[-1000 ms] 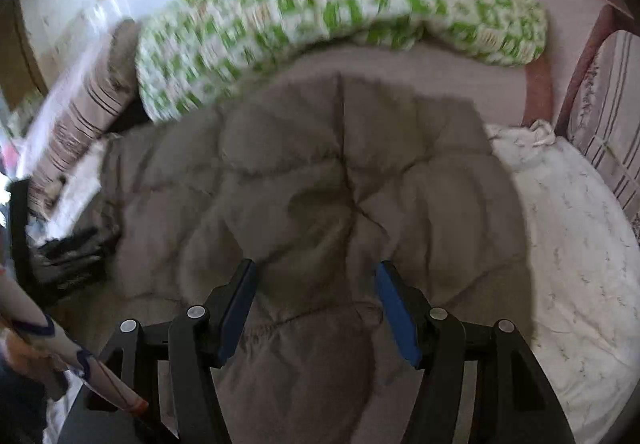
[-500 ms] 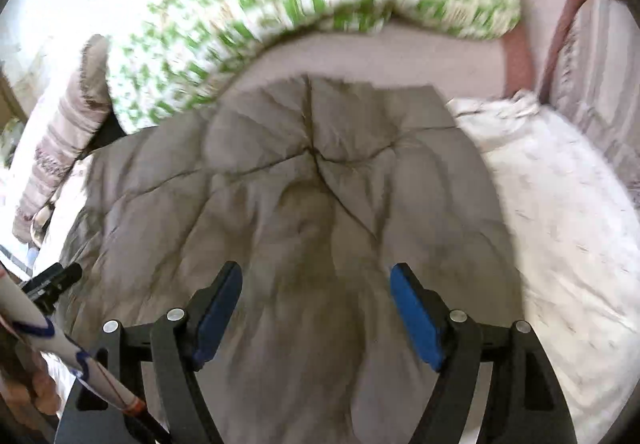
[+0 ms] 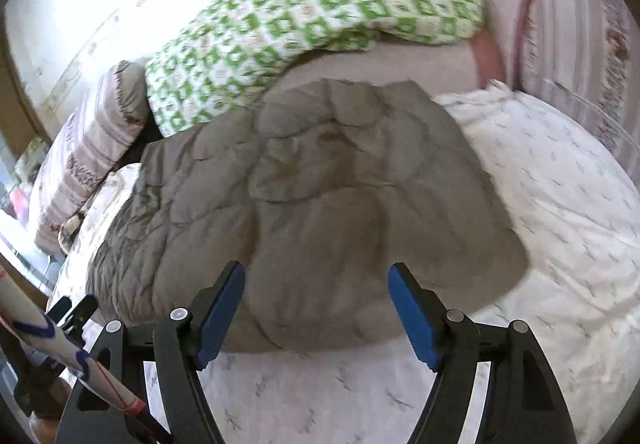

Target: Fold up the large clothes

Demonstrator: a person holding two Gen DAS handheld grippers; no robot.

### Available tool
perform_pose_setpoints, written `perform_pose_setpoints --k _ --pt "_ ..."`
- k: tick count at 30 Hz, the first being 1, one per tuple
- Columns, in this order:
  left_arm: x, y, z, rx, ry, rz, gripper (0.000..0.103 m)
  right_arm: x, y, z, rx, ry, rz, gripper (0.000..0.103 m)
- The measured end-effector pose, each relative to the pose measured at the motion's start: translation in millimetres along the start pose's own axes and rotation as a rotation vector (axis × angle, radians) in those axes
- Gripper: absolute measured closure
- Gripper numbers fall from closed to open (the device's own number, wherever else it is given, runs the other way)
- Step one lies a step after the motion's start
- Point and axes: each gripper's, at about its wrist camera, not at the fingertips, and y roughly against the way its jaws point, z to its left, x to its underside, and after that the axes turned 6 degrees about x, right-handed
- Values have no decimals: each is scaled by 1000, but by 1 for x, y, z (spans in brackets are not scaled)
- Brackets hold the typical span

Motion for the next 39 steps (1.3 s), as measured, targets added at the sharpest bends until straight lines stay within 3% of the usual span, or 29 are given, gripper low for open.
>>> perform_pose_setpoints --k 3,7,13,17,23,26,30,33,39 --pt "-1 -21 0 25 4 11 28 1 -20 14 38 64 -15 24" --pt "3 -51 5 13 15 66 21 6 -59 19 74 108 57 23" --pt "5 -64 -1 -3 5 76 19 12 -90 16 93 126 105 18" --pt "7 -64 -4 -18 3 66 19 14 -88 17 99 143 98 18" --pt "2 -33 -12 -35 -8 -55 21 -2 -50 3 55 63 10 20" --pt "0 -25 -16 -29 -25 -100 21 -11 -37 -16 142 16 -40 29" --pt "3 -45 -11 -36 -3 -21 21 -13 -49 -60 201 -125 12 56" --pt "5 -54 -5 -29 21 15 20 -10 -62 -75 191 -180 65 58" --pt "8 -57 -10 -45 1 18 20 -8 -75 -73 209 -166 97 57"
